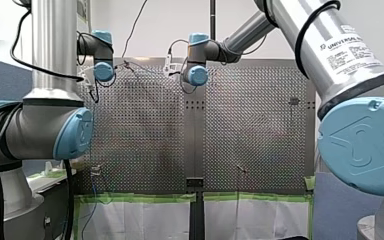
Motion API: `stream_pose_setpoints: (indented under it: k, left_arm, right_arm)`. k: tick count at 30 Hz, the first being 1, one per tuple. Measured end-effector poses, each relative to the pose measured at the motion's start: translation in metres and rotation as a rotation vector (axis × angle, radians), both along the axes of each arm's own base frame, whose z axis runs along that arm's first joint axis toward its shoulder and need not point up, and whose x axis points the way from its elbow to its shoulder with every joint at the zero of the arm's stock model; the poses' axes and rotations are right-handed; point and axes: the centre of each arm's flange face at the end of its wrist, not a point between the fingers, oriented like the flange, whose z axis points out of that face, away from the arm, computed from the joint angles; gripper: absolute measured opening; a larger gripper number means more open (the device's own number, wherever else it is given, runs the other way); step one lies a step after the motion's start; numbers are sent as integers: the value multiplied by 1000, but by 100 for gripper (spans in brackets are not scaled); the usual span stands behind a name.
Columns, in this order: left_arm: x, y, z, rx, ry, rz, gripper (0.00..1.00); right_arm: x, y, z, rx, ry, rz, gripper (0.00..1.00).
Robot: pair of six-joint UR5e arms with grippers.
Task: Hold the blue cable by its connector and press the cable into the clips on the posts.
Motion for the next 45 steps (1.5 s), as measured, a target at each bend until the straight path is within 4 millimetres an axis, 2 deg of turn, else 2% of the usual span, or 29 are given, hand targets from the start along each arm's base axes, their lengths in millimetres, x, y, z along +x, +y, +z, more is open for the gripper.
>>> stream_pose_setpoints:
  k: [11,15,26,34,35,36,38,45]
  left_arm:
    - [34,0,-5,-30,21,-14,2]
    - [47,6,-7,-36,22,-10,2]
    - [78,16,5,-41,3,-7,2]
    - [81,16,16,-26,8,7,2]
    - [81,15,15,-25,11,8,10]
    - [81,15,15,-24,13,9,10]
    - [80,15,14,-23,21,11,22]
    - [74,15,9,-16,77,41,22]
  right_arm:
    - [-19,-31,-2,-2,-5,-45,0]
    - [-25,-44,-2,-7,-6,-55,0]
    - [-26,-79,-1,-29,-14,-48,0]
    - [-29,-99,19,-64,-45,-35,0]
    - [-30,-101,20,-66,-45,-33,0]
    - [-30,-102,20,-67,-44,-31,0]
    - [-31,-103,21,-68,-44,-28,0]
    - [-31,-105,18,-65,-39,-22,0]
